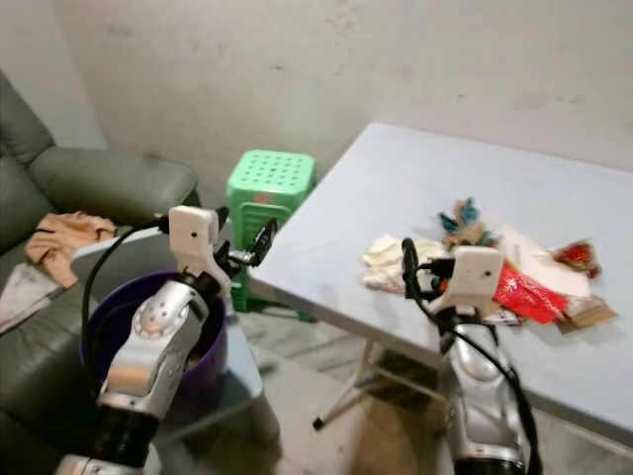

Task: Picking trash to rubbish bin

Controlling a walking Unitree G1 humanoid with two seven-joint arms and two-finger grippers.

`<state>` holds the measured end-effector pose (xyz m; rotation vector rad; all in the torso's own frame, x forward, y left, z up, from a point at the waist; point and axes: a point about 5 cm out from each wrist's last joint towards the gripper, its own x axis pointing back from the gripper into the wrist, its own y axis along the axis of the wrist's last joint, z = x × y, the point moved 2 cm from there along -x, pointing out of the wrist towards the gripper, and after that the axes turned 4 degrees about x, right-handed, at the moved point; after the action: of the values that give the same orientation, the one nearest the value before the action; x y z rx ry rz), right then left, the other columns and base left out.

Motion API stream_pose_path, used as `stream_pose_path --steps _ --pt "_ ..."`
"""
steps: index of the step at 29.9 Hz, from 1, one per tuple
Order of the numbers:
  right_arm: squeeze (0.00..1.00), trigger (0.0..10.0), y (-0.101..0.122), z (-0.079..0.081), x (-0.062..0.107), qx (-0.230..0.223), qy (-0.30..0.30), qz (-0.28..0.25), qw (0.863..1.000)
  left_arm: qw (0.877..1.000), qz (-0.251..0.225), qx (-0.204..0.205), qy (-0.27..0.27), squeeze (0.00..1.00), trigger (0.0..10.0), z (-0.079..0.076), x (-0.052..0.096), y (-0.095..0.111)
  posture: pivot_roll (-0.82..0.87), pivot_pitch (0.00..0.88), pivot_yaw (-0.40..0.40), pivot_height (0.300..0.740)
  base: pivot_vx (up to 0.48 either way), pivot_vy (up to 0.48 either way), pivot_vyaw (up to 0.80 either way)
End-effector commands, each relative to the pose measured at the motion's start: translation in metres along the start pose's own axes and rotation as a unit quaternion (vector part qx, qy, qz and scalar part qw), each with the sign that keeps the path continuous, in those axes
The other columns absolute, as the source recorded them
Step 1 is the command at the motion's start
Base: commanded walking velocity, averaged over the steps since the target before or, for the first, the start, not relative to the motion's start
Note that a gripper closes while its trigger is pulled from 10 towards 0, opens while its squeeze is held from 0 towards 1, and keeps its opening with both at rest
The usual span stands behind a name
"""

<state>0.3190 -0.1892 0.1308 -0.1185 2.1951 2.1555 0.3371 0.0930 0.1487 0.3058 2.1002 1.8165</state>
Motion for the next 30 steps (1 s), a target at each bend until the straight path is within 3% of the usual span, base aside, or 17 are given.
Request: stream_pose_path --steps 1,10,13,24,29,30 --pt "0.00 10.0 -0.002 -0.008 0.000 -0.002 -0.017 0.011 1.000 0.999 -0.011 -0.014 -0.045 0.00 10.0 -0.021 -0.002 0.004 0.07 0.026 0.004 0.740 0.000 0.000 0.00" --pt "0.00 10.0 0.000 -0.015 -0.021 -0.002 -0.054 0.022 0.998 0.985 -0.021 -0.010 -0.171 0.00 10.0 -0.079 0.005 0.003 0.07 0.037 0.002 0.740 0.000 0.000 0.00" --pt "0.00 10.0 0.002 -0.020 -0.027 -0.002 -0.073 0.025 0.997 0.981 -0.021 -0.007 -0.194 0.00 10.0 -0.090 0.009 0.002 0.07 0.038 0.001 0.740 0.000 0.000 0.00" --pt "0.00 10.0 -0.016 -0.035 -0.027 -0.045 -0.146 0.079 0.985 0.979 -0.020 0.001 -0.203 0.00 10.0 -0.094 0.014 0.002 0.08 0.042 -0.003 0.740 0.000 0.000 0.00" --pt "0.00 10.0 -0.025 -0.033 -0.024 -0.078 -0.147 0.101 0.981 0.979 -0.021 0.005 -0.201 0.00 10.0 -0.092 0.015 0.002 0.07 0.048 -0.003 0.740 0.000 0.000 0.00" --pt "0.00 10.0 -0.030 -0.032 -0.023 -0.102 -0.148 0.116 0.977 0.979 -0.021 0.005 -0.201 0.00 10.0 -0.092 0.016 0.002 0.07 0.049 -0.003 0.740 0.000 0.000 0.00"
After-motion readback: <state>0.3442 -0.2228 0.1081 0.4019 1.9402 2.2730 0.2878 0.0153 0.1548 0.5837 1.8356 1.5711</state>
